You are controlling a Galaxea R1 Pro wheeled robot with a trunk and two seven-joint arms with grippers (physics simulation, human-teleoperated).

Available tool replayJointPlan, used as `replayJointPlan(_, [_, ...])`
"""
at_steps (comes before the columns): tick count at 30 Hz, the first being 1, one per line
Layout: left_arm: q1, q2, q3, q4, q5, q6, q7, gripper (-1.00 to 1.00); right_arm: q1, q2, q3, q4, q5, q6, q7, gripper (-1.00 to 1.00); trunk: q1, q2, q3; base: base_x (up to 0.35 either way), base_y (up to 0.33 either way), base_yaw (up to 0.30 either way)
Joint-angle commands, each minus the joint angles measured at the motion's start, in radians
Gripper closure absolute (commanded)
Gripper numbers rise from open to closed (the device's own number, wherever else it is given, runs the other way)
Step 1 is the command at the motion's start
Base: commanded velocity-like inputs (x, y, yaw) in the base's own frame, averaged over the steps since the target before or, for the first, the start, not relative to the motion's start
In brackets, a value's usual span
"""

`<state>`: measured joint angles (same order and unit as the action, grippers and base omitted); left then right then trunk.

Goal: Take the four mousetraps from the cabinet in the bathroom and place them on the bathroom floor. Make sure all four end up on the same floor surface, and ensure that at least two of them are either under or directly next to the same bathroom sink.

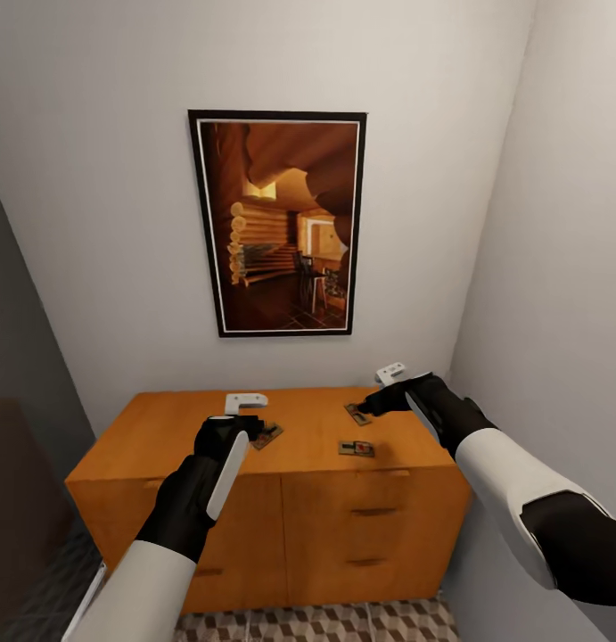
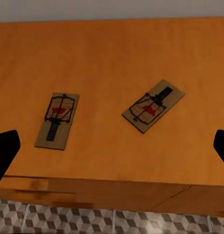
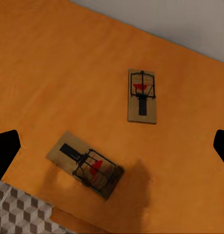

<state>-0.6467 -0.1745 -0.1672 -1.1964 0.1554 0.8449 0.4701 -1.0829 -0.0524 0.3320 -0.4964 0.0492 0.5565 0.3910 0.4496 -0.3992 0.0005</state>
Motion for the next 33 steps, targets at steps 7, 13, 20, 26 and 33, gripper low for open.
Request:
replayJointPlan(7, [-0.001, 0.000, -0.002, 0.000, 0.010, 0.002, 0.010, -1.00, 0.000, -0.001, 0.004, -0.002, 0.005, 0.004, 0.005, -1.00, 0.000, -0.001, -0.001, 0.000, 0.000, 0.281])
replayJointPlan(13, [-0.001, 0.000, -0.002, 0.000, 0.010, 0.002, 0.010, -1.00, 0.000, -0.001, 0.004, -0.002, 0.005, 0.004, 0.005, -1.00, 0.000, -0.001, -0.001, 0.000, 0.000, 0.295])
replayJointPlan(20, [-0.001, 0.000, -0.003, 0.001, 0.010, 0.002, 0.010, -1.00, 0.000, -0.001, 0.004, -0.002, 0.004, 0.004, 0.005, -1.00, 0.000, -0.001, -0.001, 0.000, 0.000, 0.298])
replayJointPlan(26, [-0.001, 0.000, -0.004, 0.010, 0.010, 0.002, 0.009, -1.00, 0.000, -0.001, 0.004, -0.002, 0.004, 0.004, 0.004, -1.00, 0.000, -0.001, -0.001, 0.000, 0.000, 0.284])
replayJointPlan(33, [-0.001, 0.000, -0.007, 0.036, 0.010, 0.001, 0.010, -1.00, 0.000, -0.001, 0.004, -0.002, 0.004, 0.004, 0.003, -1.00, 0.000, -0.001, -0.001, 0.000, 0.000, 0.079])
